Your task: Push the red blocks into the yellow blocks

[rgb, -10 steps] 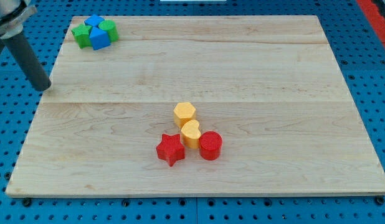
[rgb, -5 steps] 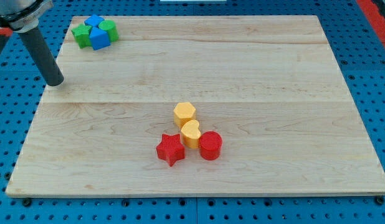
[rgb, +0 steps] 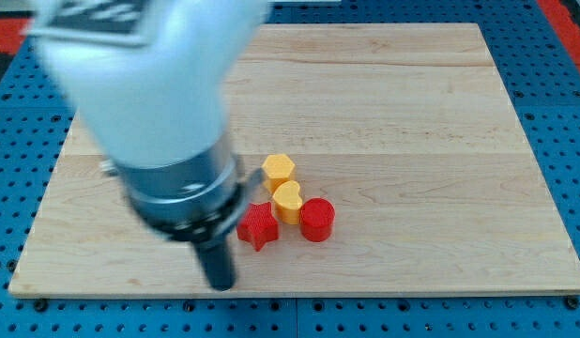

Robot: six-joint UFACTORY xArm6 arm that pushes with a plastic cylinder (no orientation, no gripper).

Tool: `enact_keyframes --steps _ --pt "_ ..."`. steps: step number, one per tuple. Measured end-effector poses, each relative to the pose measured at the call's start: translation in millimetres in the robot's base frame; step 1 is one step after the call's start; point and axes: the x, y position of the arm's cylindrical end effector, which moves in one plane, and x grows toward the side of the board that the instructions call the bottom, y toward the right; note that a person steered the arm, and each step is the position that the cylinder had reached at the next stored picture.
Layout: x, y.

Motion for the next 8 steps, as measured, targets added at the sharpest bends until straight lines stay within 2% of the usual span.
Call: enact_keyframes --steps 1,2,3,4,6,7,8 --pt "-14.5 39.0" --pt "-16.4 34.2" --pt "-21.6 3.7" --pt "-53.1 2.5" --pt "-51.5 13.6" --pt "-16.0 30.4" --pt "-31.8 118.3"
